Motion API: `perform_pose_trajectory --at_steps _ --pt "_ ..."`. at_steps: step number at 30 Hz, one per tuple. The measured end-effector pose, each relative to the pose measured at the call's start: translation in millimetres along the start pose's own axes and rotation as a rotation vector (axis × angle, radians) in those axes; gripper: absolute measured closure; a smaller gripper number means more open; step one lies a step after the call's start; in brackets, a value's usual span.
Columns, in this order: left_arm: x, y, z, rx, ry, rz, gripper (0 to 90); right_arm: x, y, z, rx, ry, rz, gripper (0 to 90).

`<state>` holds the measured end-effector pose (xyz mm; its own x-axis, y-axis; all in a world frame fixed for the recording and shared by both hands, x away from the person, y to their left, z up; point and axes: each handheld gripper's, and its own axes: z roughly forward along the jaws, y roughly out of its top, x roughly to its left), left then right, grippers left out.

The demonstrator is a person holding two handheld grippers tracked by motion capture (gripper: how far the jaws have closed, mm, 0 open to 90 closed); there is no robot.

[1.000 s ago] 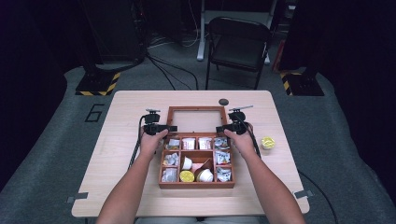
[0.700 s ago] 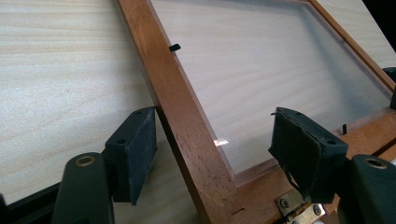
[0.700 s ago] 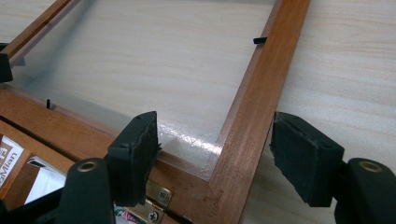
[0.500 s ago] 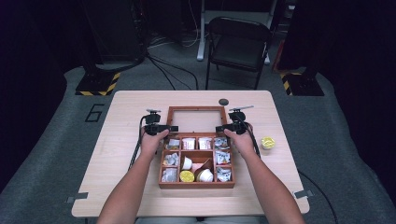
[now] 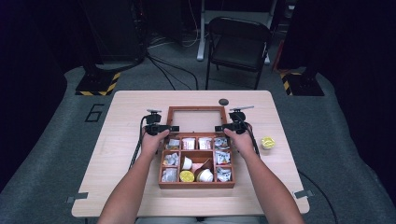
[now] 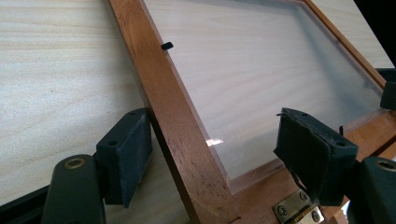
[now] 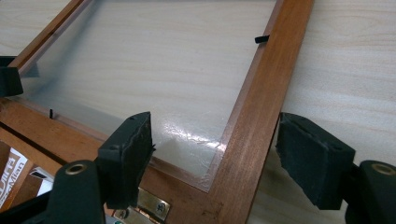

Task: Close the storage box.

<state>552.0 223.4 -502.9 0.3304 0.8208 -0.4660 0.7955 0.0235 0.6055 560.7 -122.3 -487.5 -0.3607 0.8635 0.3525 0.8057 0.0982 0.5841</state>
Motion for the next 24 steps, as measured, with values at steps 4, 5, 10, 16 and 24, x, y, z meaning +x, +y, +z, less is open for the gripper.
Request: perform_pose_trajectory --at_steps 4,5,10,16,24 --pt "1.0 0.3 0.6 0.005 -0.009 -0.005 26.6 -2.3 0.1 1.2 0.0 0.013 0.003 26.0" --pt "1.5 0.3 1.0 0.003 -0.014 -0.006 26.6 -3.2 0.0 1.5 0.0 0.016 0.006 26.0" --pt "1.0 0.5 2.4 0.002 -0.018 -0.012 25.7 -5.3 0.3 3.2 0.0 0.034 0.018 26.2" --pt "-0.3 0.5 2.8 0.0 -0.014 -0.018 25.3 -5.5 0.1 5.6 0.009 0.059 0.07 26.2" --pt "0.1 2.4 0.3 -0.003 -0.01 -0.006 27.2 -3.2 1.3 2.9 -0.003 0.052 0.097 29.1"
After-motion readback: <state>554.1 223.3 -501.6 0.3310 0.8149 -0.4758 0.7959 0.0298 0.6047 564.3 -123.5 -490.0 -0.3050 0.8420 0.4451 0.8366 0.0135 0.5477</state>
